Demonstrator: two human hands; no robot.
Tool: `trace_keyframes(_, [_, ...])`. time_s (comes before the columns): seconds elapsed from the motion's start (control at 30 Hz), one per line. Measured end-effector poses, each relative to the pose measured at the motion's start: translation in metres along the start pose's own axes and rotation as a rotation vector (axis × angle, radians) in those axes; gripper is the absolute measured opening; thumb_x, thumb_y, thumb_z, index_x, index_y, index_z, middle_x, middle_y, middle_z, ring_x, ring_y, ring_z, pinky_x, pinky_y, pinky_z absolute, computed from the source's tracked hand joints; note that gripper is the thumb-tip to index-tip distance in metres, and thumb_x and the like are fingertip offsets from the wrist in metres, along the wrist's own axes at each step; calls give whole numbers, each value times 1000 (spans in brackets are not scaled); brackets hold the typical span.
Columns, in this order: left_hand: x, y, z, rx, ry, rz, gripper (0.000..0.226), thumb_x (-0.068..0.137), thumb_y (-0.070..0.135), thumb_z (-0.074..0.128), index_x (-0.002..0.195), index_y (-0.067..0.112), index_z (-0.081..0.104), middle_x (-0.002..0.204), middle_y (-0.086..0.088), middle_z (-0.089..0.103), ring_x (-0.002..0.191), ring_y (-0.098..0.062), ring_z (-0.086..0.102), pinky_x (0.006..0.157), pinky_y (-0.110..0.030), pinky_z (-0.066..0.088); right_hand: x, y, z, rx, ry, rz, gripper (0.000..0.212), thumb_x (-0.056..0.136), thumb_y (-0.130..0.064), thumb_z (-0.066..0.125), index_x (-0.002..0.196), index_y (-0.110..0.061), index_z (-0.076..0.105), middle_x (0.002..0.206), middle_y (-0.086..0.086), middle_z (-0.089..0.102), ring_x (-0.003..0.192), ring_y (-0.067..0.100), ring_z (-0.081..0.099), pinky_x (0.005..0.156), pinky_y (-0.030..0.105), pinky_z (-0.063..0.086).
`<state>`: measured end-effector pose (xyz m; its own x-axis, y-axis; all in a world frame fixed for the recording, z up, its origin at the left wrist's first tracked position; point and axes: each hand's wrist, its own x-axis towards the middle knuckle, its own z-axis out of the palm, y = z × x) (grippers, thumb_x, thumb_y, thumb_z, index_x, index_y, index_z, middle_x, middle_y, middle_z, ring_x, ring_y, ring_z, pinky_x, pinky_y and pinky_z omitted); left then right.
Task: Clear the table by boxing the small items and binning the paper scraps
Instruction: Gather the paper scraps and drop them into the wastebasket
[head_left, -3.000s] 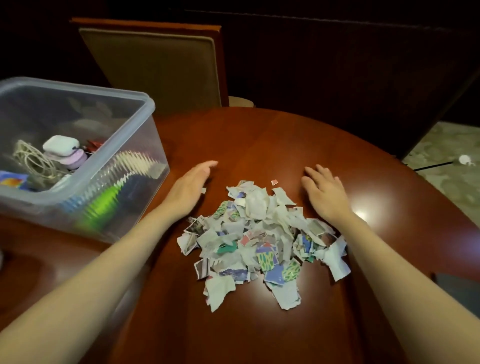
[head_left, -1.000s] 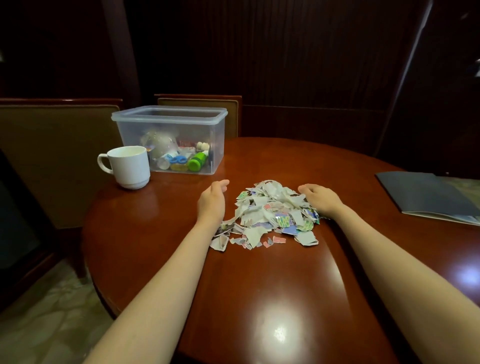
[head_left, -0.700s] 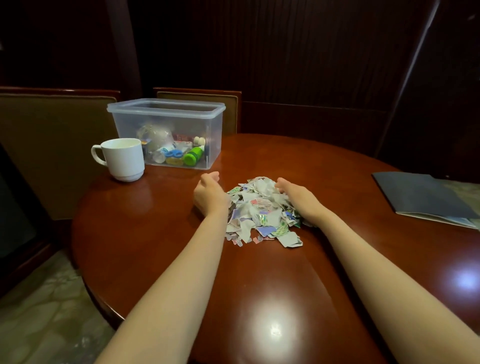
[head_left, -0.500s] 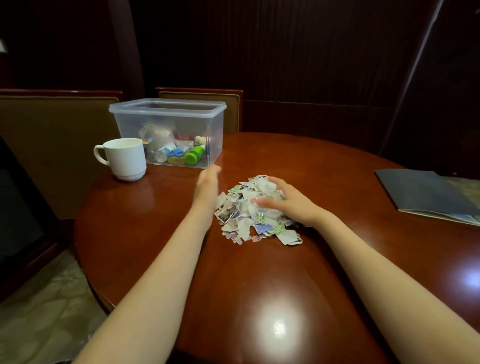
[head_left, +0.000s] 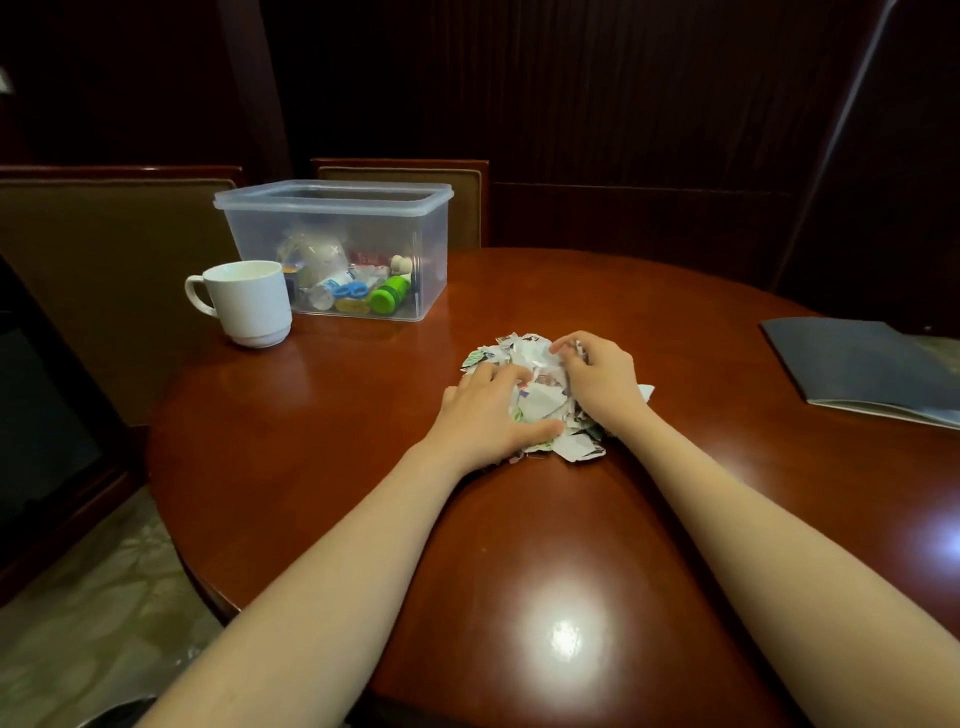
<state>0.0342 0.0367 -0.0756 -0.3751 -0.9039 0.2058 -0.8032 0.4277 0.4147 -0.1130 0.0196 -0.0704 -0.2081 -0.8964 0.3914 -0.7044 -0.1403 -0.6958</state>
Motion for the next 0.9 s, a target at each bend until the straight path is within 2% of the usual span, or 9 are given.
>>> trace_keyframes(0.13, [1, 2, -1, -46, 97, 56, 33, 93, 40, 51, 118, 19, 55, 114, -1, 46, 111, -20, 47, 87, -33, 37, 0, -3, -1, 107, 91, 28, 25, 99, -12, 35, 94, -21, 59, 60, -7, 49, 49, 9, 42, 46, 17, 32])
trace_keyframes(0.2, [0, 5, -3, -91, 199, 62, 26, 96, 36, 46, 104, 13, 56, 96, 1, 43, 90, -19, 48, 70, -27, 33, 0, -5, -2, 153, 135, 50, 26, 100, -14, 35, 97, -18, 61, 63, -9, 48, 50, 6, 39, 48, 18, 29])
trace_keyframes(0.33, [-1, 6, -5, -192, 368, 12, 28, 100, 34, 38, 90, 11, 51, 80, 3, 43, 76, -16, 43, 59, -24, 26, -2, -12, -4, 198, 216, 62, 28, 100, -13, 35, 104, -9, 63, 77, -4, 54, 55, 1, 36, 50, 14, 27])
trace_keyframes(0.47, [1, 6, -7, -337, 432, -52, 36, 100, 34, 36, 101, 6, 58, 90, -7, 57, 81, -17, 51, 66, -27, 34, -5, -19, -7, 237, 248, 124, 30, 99, -12, 34, 105, -9, 63, 82, -3, 58, 58, 4, 40, 51, 11, 30])
trace_keyframes(0.6, [3, 8, -8, -467, 440, -131, 32, 101, 28, 35, 72, 17, 44, 67, 4, 45, 61, -9, 42, 54, -18, 32, -4, -28, -5, 322, 255, 268, 33, 99, -14, 33, 109, -12, 64, 113, 4, 62, 87, 12, 48, 73, 24, 38])
trace_keyframes(0.67, [4, 9, -9, -530, 431, -174, 32, 101, 25, 35, 70, 19, 42, 65, 7, 42, 60, -8, 40, 49, -11, 31, -5, -32, -4, 386, 259, 328, 33, 99, -14, 34, 111, -12, 65, 109, 3, 61, 85, 12, 48, 68, 22, 38])
trace_keyframes(0.73, [6, 11, -10, -636, 430, -240, 27, 101, 24, 37, 81, 13, 52, 72, 5, 49, 70, -11, 45, 57, -16, 35, -6, -39, 0, 475, 246, 393, 33, 97, -15, 37, 111, -13, 66, 96, 1, 60, 75, 11, 48, 59, 22, 37])
trace_keyframes(0.8, [9, 14, -11, -764, 432, -335, 25, 100, 25, 41, 96, 8, 59, 87, -1, 56, 83, -16, 49, 73, -27, 40, -6, -49, 7, 573, 230, 479, 30, 94, -15, 41, 106, -16, 68, 98, 3, 65, 83, 18, 57, 70, 29, 49])
trace_keyframes(0.9, [10, 19, -11, -1052, 381, -478, 15, 98, 25, 46, 95, 11, 51, 91, -6, 59, 89, -23, 55, 81, -34, 45, -3, -64, 18, 783, 203, 640, 18, 90, -18, 51, 81, -16, 67, 99, 11, 69, 93, 31, 65, 84, 45, 55])
